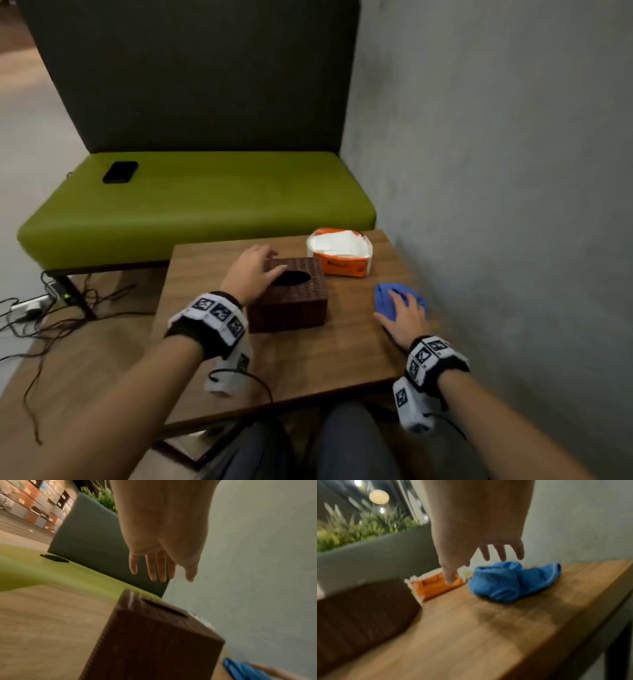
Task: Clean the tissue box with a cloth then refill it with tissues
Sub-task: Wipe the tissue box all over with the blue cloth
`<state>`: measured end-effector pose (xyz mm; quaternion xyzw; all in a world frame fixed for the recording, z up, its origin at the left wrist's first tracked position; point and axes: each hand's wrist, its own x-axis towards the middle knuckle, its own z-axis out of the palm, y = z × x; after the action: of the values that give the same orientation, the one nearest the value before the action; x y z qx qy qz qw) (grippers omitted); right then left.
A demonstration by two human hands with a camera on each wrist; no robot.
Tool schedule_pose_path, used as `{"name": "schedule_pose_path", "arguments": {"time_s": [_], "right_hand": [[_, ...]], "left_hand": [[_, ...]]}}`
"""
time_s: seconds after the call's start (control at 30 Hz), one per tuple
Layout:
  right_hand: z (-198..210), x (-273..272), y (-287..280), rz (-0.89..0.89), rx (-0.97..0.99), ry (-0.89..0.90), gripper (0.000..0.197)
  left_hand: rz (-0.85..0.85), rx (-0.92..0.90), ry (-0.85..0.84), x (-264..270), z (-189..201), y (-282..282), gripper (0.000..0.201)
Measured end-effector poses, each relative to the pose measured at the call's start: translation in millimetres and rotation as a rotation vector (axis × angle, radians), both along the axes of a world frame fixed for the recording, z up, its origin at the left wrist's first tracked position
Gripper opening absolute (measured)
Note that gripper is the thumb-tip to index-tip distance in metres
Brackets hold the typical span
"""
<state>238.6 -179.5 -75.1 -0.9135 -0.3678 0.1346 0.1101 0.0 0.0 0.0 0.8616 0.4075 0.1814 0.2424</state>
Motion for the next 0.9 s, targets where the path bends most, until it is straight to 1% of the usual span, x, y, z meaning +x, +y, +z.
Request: {"name": "schedule_pose_path", "arguments": {"time_s": [0.03, 0.07, 0.13, 0.17, 0.27, 0.4, 0.47, 0.53, 0.6, 0.63, 0.7, 0.73, 0.77, 0.83, 0.9], "right_hand": [[-9, -5, 3, 0.021, -0.083, -0.008, 0.068], [-18, -7, 8, 0.031, -0.119, -0.033, 0.069], [-34, -7, 10, 0.031, -0.140, -0.072, 0.068], [-39, -5, 11, 0.022, -0.142, -0.094, 0.068], [-48, -1, 19, -0.006, -0.091, -0.203, 0.067], [-59, -10, 29, -0.063, 0.040, -0.266, 0.067], [-60, -15, 33, -0.074, 0.042, -0.261, 0.064], [-57, -12, 36, -0.072, 0.031, -0.232, 0.058], [-45, -2, 39, -0.079, 0.047, -0.171, 0.045], [-37, 2, 41, -0.113, 0.117, -0.118, 0.037], [-17, 0, 43, -0.239, 0.430, 0.036, 0.022], [-7, -6, 45, -0.287, 0.598, 0.089, 0.018], [2, -15, 48, -0.314, 0.736, 0.109, 0.015], [17, -38, 57, -0.300, 0.942, 0.107, 0.015], [30, -62, 66, -0.244, 1.093, 0.081, 0.024]], "left_hand": [[-0.009, -0.047, 0.005, 9, -10, -2, 0.040], [-0.023, -0.053, 0.040, 16, -18, -1, 0.043], [-0.075, -0.054, 0.168, 27, -32, -8, 0.049], [-0.091, -0.025, 0.206, 31, -40, -6, 0.053], [-0.115, 0.021, 0.237, 31, -51, 3, 0.064], [-0.266, 0.097, 0.295, 29, -60, 5, 0.090], [-0.326, 0.164, 0.318, 28, -64, 6, 0.096], [-0.336, 0.200, 0.312, 29, -65, 7, 0.094], [-0.335, 0.197, 0.320, 31, -65, 6, 0.093], [-0.328, 0.176, 0.323, 32, -64, 6, 0.091], [-0.276, 0.100, 0.260, 34, -58, 5, 0.086], [-0.226, 0.042, 0.182, 35, -53, 5, 0.083], [-0.163, -0.031, 0.079, 36, -47, 5, 0.081], [-0.042, -0.220, -0.171, 39, -36, 5, 0.078], [-0.003, -0.445, -0.411, 42, -25, 2, 0.068]]}}
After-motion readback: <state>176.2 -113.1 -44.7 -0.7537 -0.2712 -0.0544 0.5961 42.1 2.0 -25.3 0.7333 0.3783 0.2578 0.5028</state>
